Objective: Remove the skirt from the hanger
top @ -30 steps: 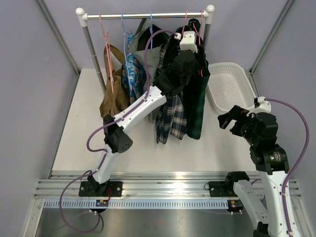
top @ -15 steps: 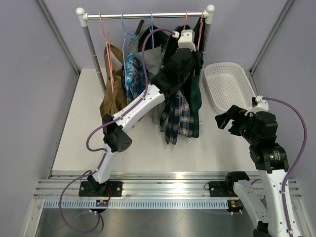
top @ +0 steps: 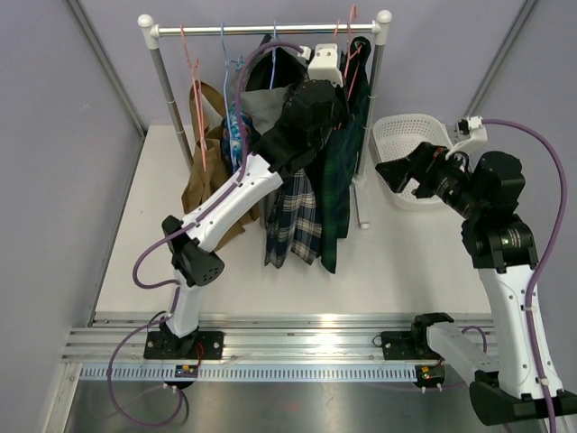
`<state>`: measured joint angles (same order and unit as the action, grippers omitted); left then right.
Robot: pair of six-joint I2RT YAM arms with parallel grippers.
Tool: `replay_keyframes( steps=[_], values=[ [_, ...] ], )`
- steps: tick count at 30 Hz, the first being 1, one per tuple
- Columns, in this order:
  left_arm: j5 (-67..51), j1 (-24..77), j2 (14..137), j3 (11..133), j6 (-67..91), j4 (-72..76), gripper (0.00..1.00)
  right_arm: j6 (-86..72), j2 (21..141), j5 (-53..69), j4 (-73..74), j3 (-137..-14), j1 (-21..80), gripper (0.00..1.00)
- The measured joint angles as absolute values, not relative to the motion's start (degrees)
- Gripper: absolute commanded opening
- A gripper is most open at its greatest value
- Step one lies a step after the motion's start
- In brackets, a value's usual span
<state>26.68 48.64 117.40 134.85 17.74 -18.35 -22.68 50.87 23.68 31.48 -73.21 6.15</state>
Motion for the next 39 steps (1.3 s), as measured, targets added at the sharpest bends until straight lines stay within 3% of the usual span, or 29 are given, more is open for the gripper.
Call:
replay_keyframes(
  steps=[8, 19, 22, 23, 26, 29, 31, 33, 34, 36, 37, 39],
  values=[
    [28.4, 50.4, 116.6, 138.3, 16.0, -18.2, 0.00, -21.7, 58.0, 17.6, 30.9, -81.8, 21.5, 1.00],
    [32.3, 52.0, 116.6, 138.4, 14.5, -13.6, 0.00, -20.6, 62.0, 0.4, 31.2, -82.5, 41.7, 1.00],
    [33.0, 52.4, 116.6, 138.4, 14.5, -13.1, 0.00, -20.3, 62.5, -4.4, 31.1, -81.4, 44.5, 0.95],
    [33.1, 52.5, 116.6, 138.4, 14.5, -13.0, 0.00, -20.2, 62.6, -6.1, 31.1, -81.1, 45.1, 0.88],
    [33.6, 53.0, 116.2, 137.5, 14.5, -12.2, 0.00, -19.8, 63.0, -11.4, 31.1, -80.7, 45.6, 0.85],
    [33.9, 53.5, 115.2, 136.2, 14.5, -11.9, 0.00, -19.4, 63.2, -15.6, 31.1, -80.7, 45.8, 0.74],
    [33.9, 53.9, 114.6, 136.2, 14.6, -11.9, 0.00, -19.1, 63.4, -18.0, 31.1, -80.6, 46.1, 0.58],
    [34.0, 54.3, 113.8, 136.2, 14.6, -11.9, 0.00, -19.0, 63.5, -19.5, 30.9, -79.9, 46.5, 0.49],
    [34.2, 54.5, 113.4, 136.2, 14.6, -11.6, 0.00, -19.1, 63.5, -20.0, 30.4, -79.4, 46.9, 0.37],
    [34.5, 54.8, 113.2, 136.2, 14.7, -10.6, 0.00, -18.9, 63.5, -20.4, 29.3, -78.6, 47.6, 0.22],
    [34.7, 55.0, 113.1, 136.2, 14.9, -10.3, 0.00, -18.7, 63.6, -20.5, 28.8, -78.2, 47.9, 0.02],
    [34.8, 55.3, 113.1, 136.2, 15.0, -10.1, 0.00, -19.0, 63.8, -20.6, 28.1, -77.7, 48.3, 0.00]
  ],
)
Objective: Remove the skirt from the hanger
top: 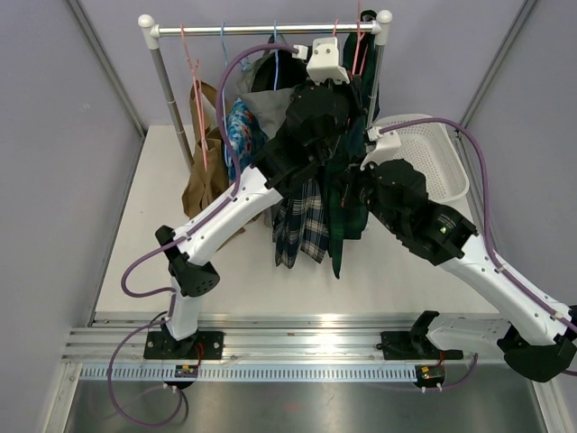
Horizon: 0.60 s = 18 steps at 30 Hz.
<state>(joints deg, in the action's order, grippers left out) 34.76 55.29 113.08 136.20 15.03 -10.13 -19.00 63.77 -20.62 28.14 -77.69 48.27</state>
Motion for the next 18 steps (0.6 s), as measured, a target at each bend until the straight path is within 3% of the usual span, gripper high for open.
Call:
replay_keyframes(
  steps=[8, 18],
  values=[
    [36.5, 56.7, 113.1, 137.7, 12.5, -9.7, 0.00, -19.9, 62.3, -25.8, 29.4, -73.6, 56.2, 0.00],
    [39.0, 57.4, 113.0, 139.4, 7.2, -11.4, 0.00, -27.9, 56.6, -43.9, 36.8, -70.9, 72.4, 0.00]
  ],
)
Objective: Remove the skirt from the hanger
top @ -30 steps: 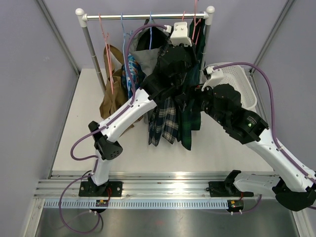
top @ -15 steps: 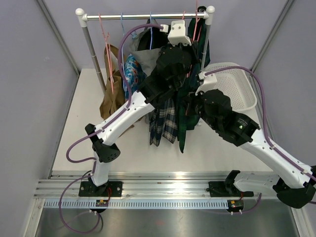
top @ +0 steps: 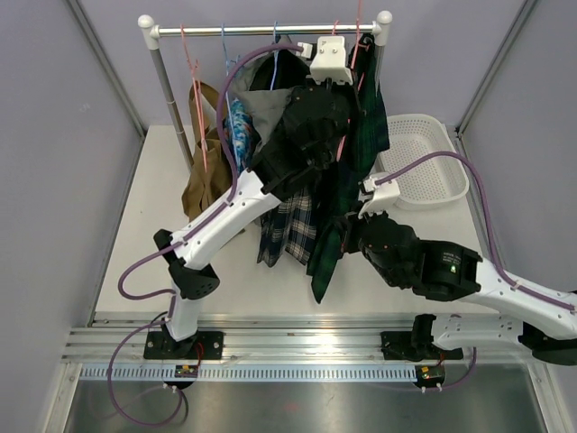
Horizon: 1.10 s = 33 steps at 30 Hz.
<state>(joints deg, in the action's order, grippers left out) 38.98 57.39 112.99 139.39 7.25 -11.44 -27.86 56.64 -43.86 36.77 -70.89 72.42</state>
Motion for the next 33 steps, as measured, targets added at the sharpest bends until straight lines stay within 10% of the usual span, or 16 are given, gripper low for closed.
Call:
replay_keyframes(
  steps=[11, 19, 33],
  values=[
    [32.9, 54.8, 102.9, 131.4, 7.5, -21.3, 0.00, -25.7, 61.3, -53.8, 42.7, -74.5, 72.7, 0.00],
    [35.2, 75.0, 89.2, 123.7, 9.1, -31.1, 0.00, -13.6, 65.2, -47.8, 38.5, -85.8, 51.1, 0.00],
    [43.4, 81.4, 88.2, 125.3, 24.2, -59.4, 0.00, -5.1, 70.2, -48.8, 40.4, -101.7, 30.9, 0.00]
  ],
)
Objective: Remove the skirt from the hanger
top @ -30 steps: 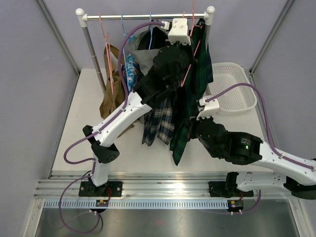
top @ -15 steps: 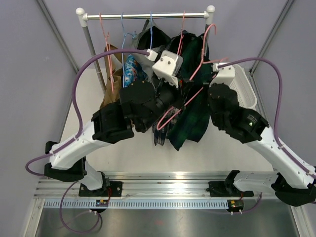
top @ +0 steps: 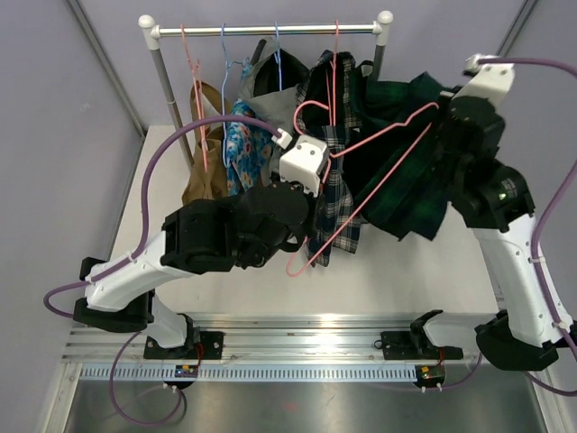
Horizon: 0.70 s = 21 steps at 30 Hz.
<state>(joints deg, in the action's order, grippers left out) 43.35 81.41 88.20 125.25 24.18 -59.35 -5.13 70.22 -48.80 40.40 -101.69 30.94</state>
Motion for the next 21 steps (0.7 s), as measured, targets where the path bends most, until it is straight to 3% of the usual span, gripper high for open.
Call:
replay_keyframes(
  steps=[7, 21],
  values=[
    [44.7, 81.4, 85.6, 116.8, 25.5, -60.8, 0.00, -0.4, 81.1, -45.9, 39.3, -127.9, 18.0, 0.00],
    [47.1, 81.4, 83.1, 111.8, 25.3, -60.4, 0.00, -2.9, 110.9, -31.4, 36.4, -150.9, 3.8, 0.00]
  ],
)
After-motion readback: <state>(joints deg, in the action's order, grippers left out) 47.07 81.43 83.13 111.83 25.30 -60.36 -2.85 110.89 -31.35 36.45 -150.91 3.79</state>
